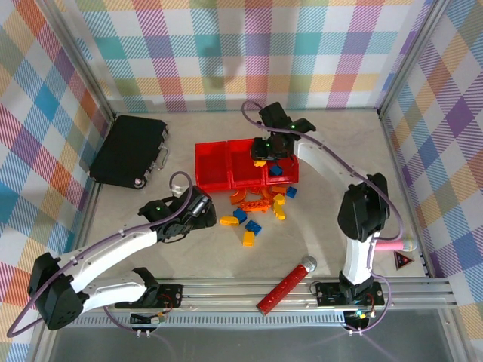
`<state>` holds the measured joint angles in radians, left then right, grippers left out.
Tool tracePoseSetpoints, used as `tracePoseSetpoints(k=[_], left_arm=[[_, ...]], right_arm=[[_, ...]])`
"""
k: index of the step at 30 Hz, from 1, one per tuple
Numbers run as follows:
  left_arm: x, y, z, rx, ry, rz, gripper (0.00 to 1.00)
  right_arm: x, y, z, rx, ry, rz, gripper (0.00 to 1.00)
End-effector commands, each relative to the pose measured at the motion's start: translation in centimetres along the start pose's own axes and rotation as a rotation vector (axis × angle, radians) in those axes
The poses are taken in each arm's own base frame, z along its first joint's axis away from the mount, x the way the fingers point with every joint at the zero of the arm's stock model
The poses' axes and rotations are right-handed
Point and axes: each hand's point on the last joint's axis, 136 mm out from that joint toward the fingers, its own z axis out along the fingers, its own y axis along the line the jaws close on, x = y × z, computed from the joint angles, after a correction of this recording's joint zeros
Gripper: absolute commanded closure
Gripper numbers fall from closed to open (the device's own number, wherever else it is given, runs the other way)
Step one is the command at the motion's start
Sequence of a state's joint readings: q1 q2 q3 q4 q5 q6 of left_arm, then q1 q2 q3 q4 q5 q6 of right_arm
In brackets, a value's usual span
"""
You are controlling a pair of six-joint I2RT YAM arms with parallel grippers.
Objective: Sort the legos into containers by color
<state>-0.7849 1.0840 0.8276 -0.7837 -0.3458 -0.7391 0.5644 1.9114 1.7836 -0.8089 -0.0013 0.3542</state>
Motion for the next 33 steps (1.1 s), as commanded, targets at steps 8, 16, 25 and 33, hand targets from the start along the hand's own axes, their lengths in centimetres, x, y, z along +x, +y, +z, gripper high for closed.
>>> tracePoseSetpoints(k=[8,16,25,33], left_arm=[[-0.8,0.7,-1.6,-0.008,-0.045,0.0,0.0],[-0.5,1.0,-1.7,-0.008,-0.04,-0.014,0.0],[0.2,1.9,-1.8,-0.003,-0.047,-0.049,0.0],[0.3,2.5,-2.0,-0.01,-0.057,-0.053,0.0]], right_arm=[[-1.2,3.4,3.7,-0.037,0.004,-0.239,0.72],[-1.0,3.0,6.9,0.033,0.021,-0.269,0.73],[-0.4,1.6,10.0,0.09,0.025,-0.237,0.73],[-0.2,1.3,11.2,0.103,0.033,-0.215,0.64]])
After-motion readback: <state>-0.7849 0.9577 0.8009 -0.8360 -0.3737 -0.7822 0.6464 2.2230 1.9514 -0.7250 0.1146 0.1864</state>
